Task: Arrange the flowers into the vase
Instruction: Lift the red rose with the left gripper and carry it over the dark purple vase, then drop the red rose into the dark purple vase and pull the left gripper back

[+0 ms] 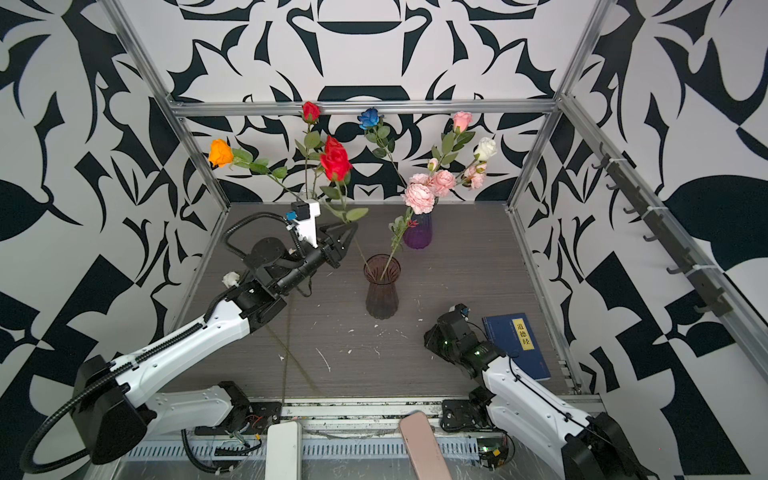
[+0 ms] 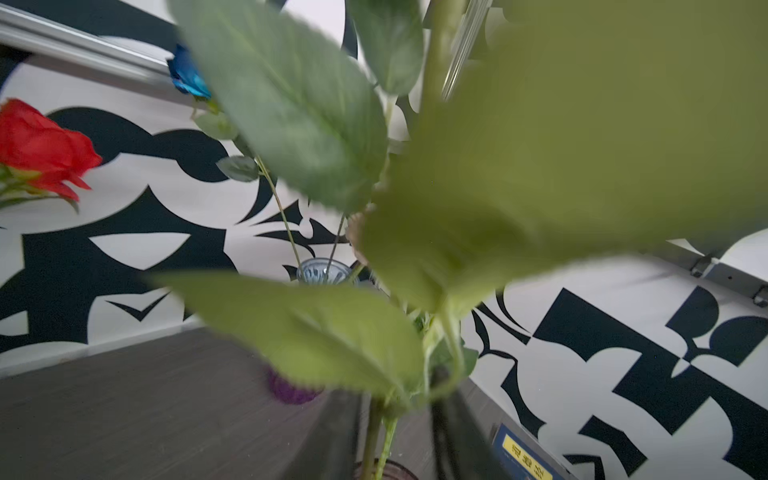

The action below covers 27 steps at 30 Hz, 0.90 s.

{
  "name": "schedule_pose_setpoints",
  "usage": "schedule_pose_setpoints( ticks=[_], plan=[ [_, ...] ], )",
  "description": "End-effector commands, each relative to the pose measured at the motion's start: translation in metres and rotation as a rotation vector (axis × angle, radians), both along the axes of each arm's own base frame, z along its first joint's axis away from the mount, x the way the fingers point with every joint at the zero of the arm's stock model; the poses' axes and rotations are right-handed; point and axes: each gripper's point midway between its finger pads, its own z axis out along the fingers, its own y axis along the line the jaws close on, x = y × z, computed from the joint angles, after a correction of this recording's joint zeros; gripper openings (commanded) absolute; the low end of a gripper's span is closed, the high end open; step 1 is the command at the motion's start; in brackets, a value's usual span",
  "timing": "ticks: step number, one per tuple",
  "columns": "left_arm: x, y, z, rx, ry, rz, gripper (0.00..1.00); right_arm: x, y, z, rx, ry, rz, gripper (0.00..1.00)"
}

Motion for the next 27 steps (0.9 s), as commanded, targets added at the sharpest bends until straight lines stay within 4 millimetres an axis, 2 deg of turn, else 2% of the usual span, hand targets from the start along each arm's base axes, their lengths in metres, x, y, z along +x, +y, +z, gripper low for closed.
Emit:
schedule_pose_setpoints(
  ticks=[1,5,9,14,20,23,27],
  plan=[
    [-0.006,-0.008,0.012,0.028,-0.020,-0.053,0.91,0.004,0.000,0.006,0.008,-0.024,-0.007,0.39],
    [-0.006,-0.003,-0.011,0.092,0.044,-0.030,0.92,0.004,0.000,0.007,0.007,-0.025,-0.009,0.39],
    [-0.010,0.021,-0.055,0.183,0.140,0.052,0.92,0.004,-0.001,0.007,0.009,-0.028,-0.013,0.40],
    [-0.022,0.078,-0.111,0.224,0.289,0.191,0.91,0.004,0.000,0.005,0.011,-0.021,-0.011,0.39],
    [-0.039,0.142,-0.160,0.223,0.384,0.372,0.87,0.005,0.002,0.003,0.008,-0.010,-0.003,0.39],
    [-0.045,0.163,-0.182,0.242,0.440,0.445,0.88,0.005,0.002,0.004,0.007,-0.011,-0.004,0.39],
    [-0.052,0.182,-0.210,0.271,0.509,0.521,0.92,0.004,0.002,0.003,0.013,-0.012,-0.009,0.39]
  ],
)
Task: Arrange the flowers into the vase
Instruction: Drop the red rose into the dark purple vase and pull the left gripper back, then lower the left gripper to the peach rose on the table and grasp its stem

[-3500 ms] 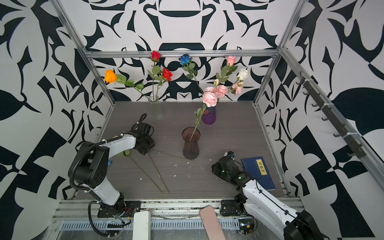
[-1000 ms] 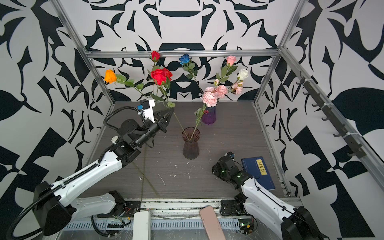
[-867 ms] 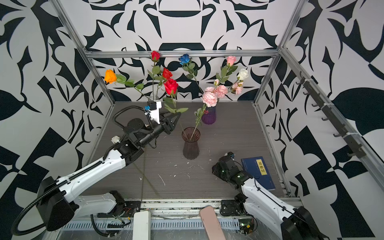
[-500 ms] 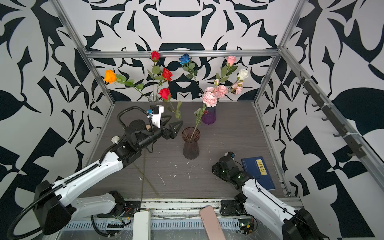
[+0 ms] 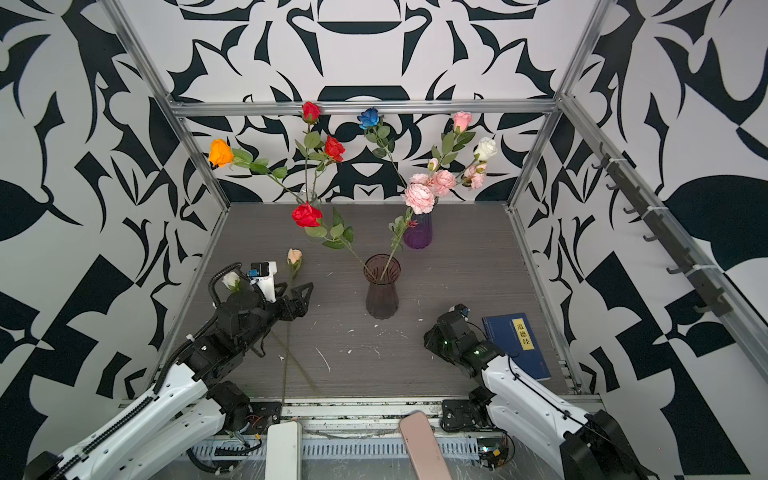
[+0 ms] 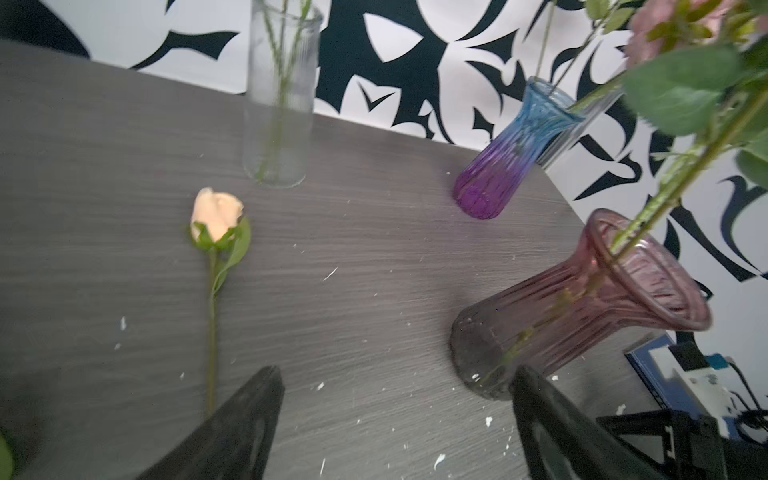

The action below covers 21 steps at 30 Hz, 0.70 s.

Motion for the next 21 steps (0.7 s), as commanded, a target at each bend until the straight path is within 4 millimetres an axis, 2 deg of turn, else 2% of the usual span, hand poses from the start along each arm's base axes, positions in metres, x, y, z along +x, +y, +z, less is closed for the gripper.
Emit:
schedule_pose_setpoints(
  ticks=[1,4,7,13,18,21],
  plan=[
    [-0.005,0.025,-0.030,0.032,0.088,0.122,0.94,0.005,0.001,0.005,0.015,-0.023,-0.011,0.39],
    [-0.004,0.033,-0.033,0.025,0.097,0.163,1.00,0.005,0.002,0.005,0.016,-0.021,-0.010,0.39],
    [0.001,0.041,-0.042,0.031,0.141,0.213,0.99,0.006,0.002,0.005,0.014,-0.018,-0.006,0.39],
    [0.012,0.069,-0.070,0.093,0.349,0.408,0.99,0.006,0.003,0.005,0.016,-0.019,-0.003,0.39],
    [0.006,0.102,-0.087,0.177,0.514,0.632,0.99,0.005,0.002,0.006,0.019,-0.025,-0.004,0.39],
    [0.016,0.092,-0.090,0.173,0.521,0.584,0.99,0.006,0.002,0.006,0.020,-0.027,-0.006,0.40]
  ],
)
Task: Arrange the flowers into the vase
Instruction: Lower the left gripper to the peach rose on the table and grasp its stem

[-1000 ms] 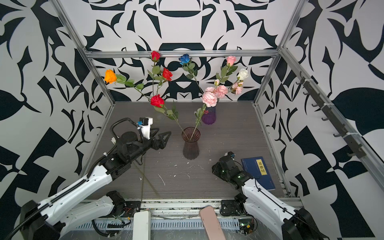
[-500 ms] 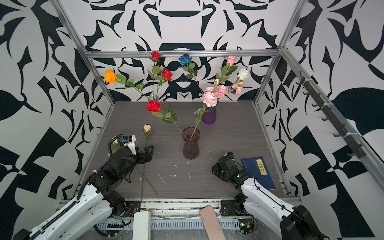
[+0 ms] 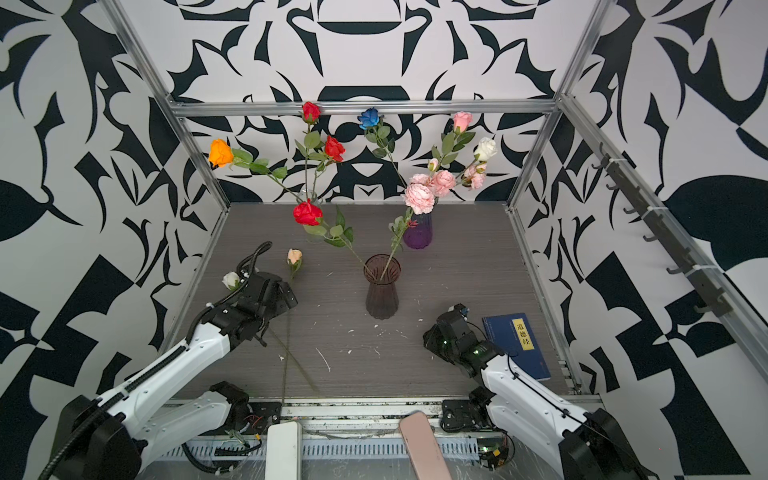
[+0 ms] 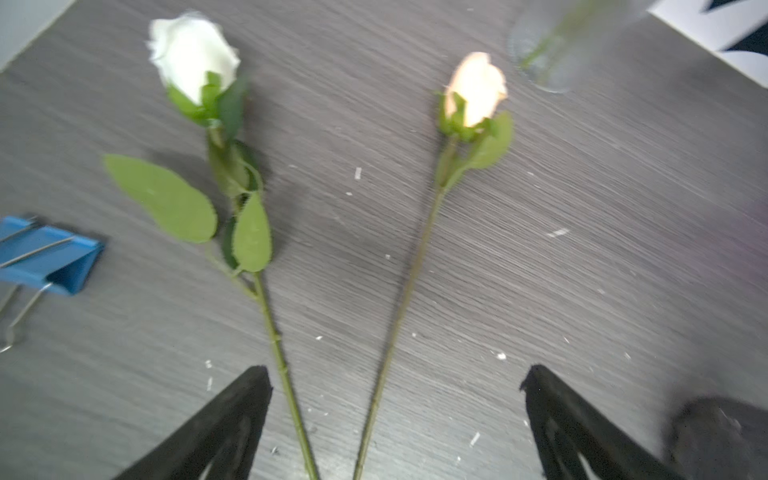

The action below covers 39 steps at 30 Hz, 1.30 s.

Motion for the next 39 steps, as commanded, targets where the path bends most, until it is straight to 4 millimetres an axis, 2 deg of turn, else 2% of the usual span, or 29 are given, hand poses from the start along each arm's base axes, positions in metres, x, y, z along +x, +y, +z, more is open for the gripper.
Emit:
schedule_pose_setpoints(
  ticks=[1,4,8,14,15,16,19,25,29,30,33,39],
  plan=[
    [-0.002,0.005,-0.006,0.015,0.049,0.026,0.99,0.004,0.000,0.005,0.010,-0.023,-0.008,0.39],
    [0.006,-0.002,-0.011,0.007,0.083,-0.014,1.00,0.004,0.001,0.005,0.011,-0.021,-0.005,0.39],
    [0.018,-0.007,-0.034,-0.027,0.200,-0.041,0.99,0.004,0.000,0.005,0.014,-0.025,-0.006,0.39],
    [0.033,-0.016,-0.062,-0.096,0.339,-0.095,0.86,0.003,-0.001,0.006,0.019,-0.031,-0.014,0.39],
    [0.035,-0.016,-0.067,-0.102,0.364,-0.095,0.86,0.003,-0.002,0.006,0.018,-0.029,-0.015,0.39],
    [0.036,-0.016,-0.071,-0.110,0.389,-0.092,0.80,0.003,-0.002,0.006,0.018,-0.029,-0.015,0.40],
    [0.040,-0.017,-0.083,-0.145,0.441,-0.098,0.75,0.003,-0.002,0.006,0.020,-0.030,-0.016,0.39],
    [0.051,-0.020,-0.097,-0.176,0.500,-0.121,0.62,0.002,-0.003,0.006,0.022,-0.032,-0.021,0.39],
    [0.058,-0.021,-0.103,-0.173,0.528,-0.125,0.61,0.003,-0.002,0.005,0.022,-0.027,-0.017,0.39],
    [0.060,-0.021,-0.104,-0.172,0.531,-0.127,0.56,0.003,-0.002,0.005,0.022,-0.025,-0.017,0.39],
    [0.065,-0.021,-0.107,-0.172,0.544,-0.127,0.55,0.003,-0.002,0.006,0.024,-0.028,-0.019,0.39],
    [0.073,-0.023,-0.114,-0.181,0.566,-0.138,0.39,0.003,-0.002,0.005,0.024,-0.026,-0.019,0.39]
  ],
)
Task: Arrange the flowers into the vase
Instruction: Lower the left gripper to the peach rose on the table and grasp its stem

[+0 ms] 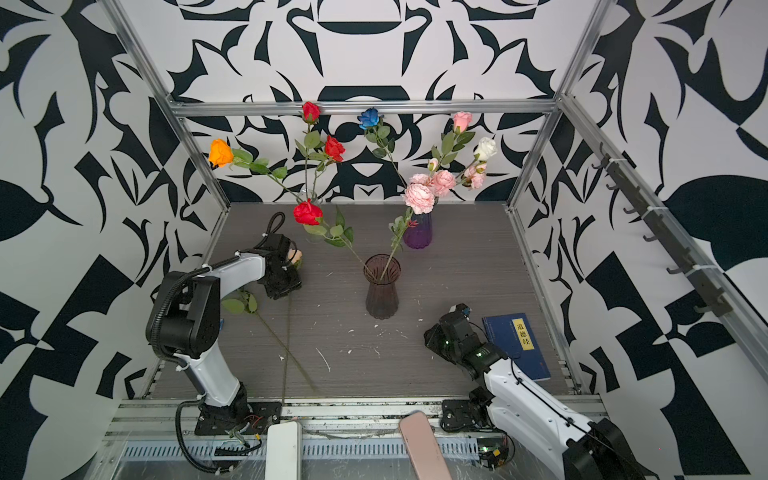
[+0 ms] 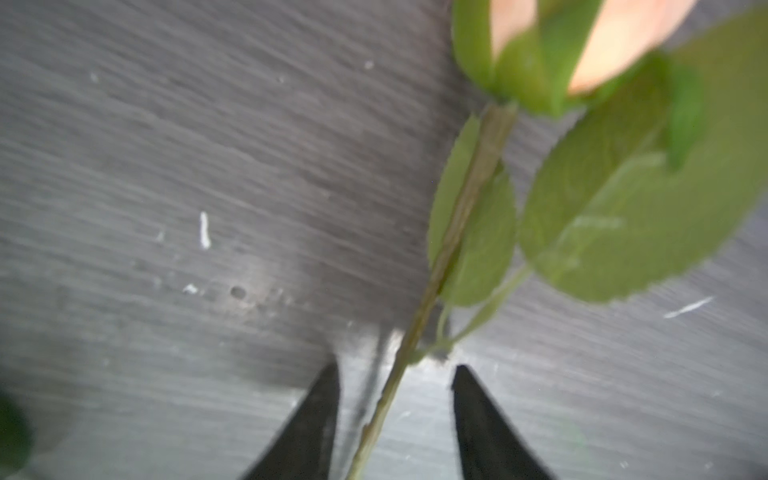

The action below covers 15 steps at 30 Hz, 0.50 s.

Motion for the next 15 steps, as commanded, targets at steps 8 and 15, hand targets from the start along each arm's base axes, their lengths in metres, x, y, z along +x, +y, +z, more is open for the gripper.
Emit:
schedule_pose_setpoints(
  ticks=[8,15],
  plan=[
    [-0.0084,0.0005,-0.0279,-0.050,0.119,-0.003,0.20,0.0011,-0.0003,0.0003,0.007,-0.003,-0.007,0.39],
    [-0.0104,0.0006,-0.0276,-0.064,0.121,0.011,0.00,0.0016,-0.0001,0.0003,0.008,-0.003,-0.006,0.39]
  ],
)
